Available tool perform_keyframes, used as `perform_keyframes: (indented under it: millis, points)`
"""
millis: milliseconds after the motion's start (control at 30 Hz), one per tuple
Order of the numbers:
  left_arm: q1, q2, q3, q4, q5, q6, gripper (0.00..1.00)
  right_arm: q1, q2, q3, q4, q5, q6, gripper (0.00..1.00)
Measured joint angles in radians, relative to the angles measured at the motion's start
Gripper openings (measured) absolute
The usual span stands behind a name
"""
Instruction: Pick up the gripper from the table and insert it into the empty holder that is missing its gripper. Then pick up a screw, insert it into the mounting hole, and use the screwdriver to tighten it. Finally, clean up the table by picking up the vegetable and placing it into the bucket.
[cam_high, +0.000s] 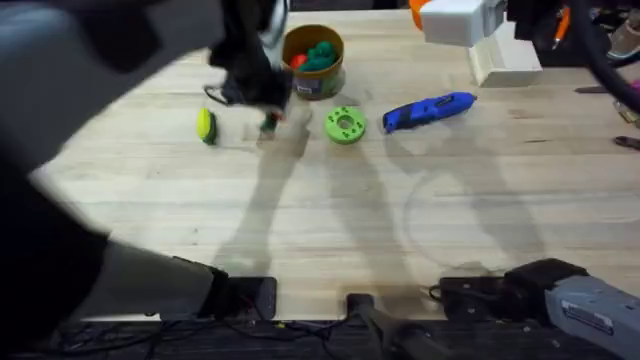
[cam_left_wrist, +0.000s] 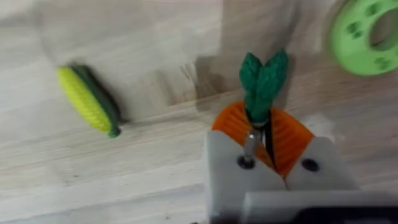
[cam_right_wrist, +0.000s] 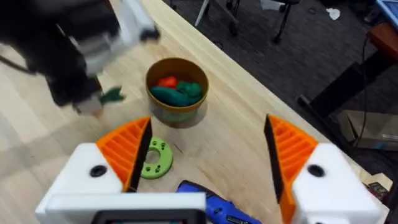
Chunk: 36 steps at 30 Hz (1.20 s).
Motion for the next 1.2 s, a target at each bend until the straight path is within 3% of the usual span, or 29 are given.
perform_keyframes:
  millis: [267,467,500,933,1200]
  points:
    - [0.0,-0.165,0.161,-0.043,-0.046,0.0,0.021,0.0,0.0,0.0,0.0,0.0,0.0,0.991]
    - [0.0,-0.164,0.189,0.054,-0.05,-0.005,0.021,0.0,0.0,0.0,0.0,0.0,0.0,0.99]
    - [0.0,-0.148,0.189,0.126,-0.049,-0.007,0.021,0.0,0.0,0.0,0.0,0.0,0.0,0.99]
    - [0.0,0.109,0.19,0.434,0.005,-0.013,0.021,0.0,0.0,0.0,0.0,0.0,0.0,0.991]
    - [0.0,0.217,0.189,0.463,0.014,-0.013,0.021,0.0,0.0,0.0,0.0,0.0,0.0,0.991]
